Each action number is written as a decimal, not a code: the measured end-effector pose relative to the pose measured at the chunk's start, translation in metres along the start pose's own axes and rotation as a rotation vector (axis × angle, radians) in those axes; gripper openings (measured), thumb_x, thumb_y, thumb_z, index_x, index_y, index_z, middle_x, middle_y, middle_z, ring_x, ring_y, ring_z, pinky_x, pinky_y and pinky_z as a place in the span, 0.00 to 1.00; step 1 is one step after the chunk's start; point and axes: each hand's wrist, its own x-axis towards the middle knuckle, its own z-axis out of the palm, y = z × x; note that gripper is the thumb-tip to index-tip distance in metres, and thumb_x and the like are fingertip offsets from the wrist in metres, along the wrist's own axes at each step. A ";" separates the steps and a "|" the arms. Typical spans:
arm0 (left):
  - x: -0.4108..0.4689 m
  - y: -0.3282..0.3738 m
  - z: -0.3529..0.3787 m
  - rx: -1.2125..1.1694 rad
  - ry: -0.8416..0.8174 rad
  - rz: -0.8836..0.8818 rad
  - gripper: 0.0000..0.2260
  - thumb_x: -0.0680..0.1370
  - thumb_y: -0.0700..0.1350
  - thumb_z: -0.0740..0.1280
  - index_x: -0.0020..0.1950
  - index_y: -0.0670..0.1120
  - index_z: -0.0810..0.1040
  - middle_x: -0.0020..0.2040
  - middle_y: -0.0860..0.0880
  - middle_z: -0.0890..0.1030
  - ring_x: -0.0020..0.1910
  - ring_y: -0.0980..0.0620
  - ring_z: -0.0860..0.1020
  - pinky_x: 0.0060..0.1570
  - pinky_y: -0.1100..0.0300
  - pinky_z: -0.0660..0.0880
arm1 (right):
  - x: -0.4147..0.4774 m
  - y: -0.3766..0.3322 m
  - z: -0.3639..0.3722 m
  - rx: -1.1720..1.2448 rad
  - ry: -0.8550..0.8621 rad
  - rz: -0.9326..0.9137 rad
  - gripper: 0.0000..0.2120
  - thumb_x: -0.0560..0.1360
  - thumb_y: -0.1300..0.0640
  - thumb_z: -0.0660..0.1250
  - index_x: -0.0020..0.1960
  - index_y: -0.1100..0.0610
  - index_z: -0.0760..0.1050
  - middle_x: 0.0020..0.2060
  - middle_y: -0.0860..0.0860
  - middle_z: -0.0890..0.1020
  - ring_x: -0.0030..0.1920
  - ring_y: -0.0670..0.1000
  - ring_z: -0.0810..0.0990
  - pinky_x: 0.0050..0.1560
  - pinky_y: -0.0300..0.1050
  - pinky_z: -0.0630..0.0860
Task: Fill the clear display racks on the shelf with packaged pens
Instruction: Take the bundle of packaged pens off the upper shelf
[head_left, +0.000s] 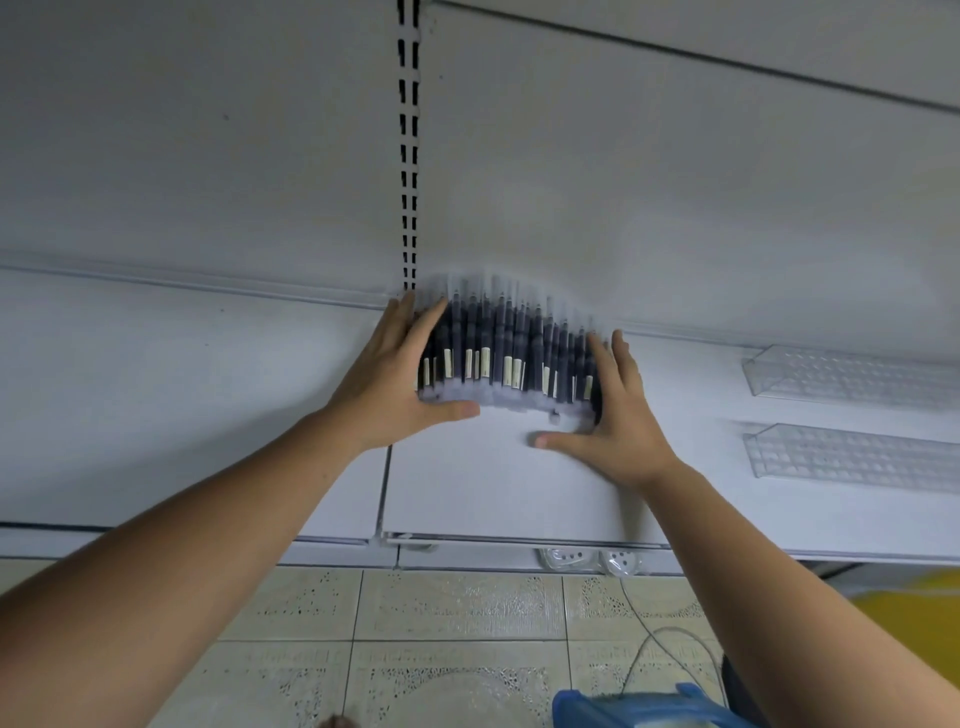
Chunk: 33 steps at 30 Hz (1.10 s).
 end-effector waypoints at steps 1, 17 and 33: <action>0.002 -0.001 0.002 0.029 0.000 0.013 0.57 0.65 0.75 0.71 0.84 0.61 0.44 0.86 0.53 0.40 0.84 0.49 0.39 0.81 0.41 0.54 | 0.005 0.000 0.001 -0.007 0.003 -0.003 0.66 0.57 0.27 0.80 0.83 0.37 0.43 0.83 0.42 0.39 0.83 0.49 0.44 0.78 0.51 0.54; 0.010 -0.013 -0.003 0.268 -0.006 0.166 0.60 0.63 0.77 0.70 0.85 0.58 0.42 0.86 0.51 0.40 0.85 0.46 0.43 0.80 0.39 0.56 | 0.029 0.010 -0.006 -0.148 -0.017 -0.119 0.62 0.62 0.27 0.77 0.84 0.43 0.47 0.84 0.47 0.42 0.83 0.49 0.42 0.82 0.56 0.54; 0.017 0.005 0.007 -0.206 0.124 -0.159 0.32 0.80 0.70 0.56 0.82 0.67 0.50 0.86 0.54 0.43 0.84 0.50 0.40 0.80 0.35 0.53 | 0.035 -0.013 0.009 0.226 0.159 0.193 0.35 0.83 0.34 0.51 0.85 0.48 0.48 0.84 0.47 0.46 0.83 0.46 0.45 0.83 0.53 0.46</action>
